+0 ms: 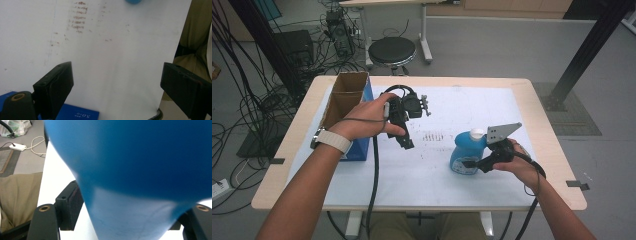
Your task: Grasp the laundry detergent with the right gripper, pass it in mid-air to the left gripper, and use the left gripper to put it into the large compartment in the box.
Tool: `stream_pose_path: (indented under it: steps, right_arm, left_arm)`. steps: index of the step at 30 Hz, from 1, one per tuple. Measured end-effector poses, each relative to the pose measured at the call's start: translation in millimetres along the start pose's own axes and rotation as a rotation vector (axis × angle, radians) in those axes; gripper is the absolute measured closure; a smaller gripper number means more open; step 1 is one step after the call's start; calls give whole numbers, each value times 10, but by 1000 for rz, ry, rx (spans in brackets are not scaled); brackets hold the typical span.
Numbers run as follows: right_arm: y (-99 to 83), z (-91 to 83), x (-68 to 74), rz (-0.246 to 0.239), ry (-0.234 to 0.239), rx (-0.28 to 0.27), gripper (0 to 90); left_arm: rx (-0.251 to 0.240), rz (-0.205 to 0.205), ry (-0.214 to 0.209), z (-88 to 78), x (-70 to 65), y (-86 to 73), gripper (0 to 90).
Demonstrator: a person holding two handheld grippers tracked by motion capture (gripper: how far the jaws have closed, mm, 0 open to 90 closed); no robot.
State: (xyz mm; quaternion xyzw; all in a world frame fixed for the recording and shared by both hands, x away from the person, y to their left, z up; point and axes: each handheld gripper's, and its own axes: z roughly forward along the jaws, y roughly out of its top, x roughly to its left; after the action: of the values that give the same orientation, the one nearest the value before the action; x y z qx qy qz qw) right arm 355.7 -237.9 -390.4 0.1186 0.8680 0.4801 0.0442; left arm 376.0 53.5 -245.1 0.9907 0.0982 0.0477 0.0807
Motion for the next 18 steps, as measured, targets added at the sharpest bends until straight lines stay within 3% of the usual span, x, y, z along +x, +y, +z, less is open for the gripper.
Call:
stream_pose_path:
  steps: [18]
  right_arm:
    - [-24, 17, -6, -10, -4, -23, 355]
  left_arm:
    - [-4, -6, 2, -1, 2, -12, 118]
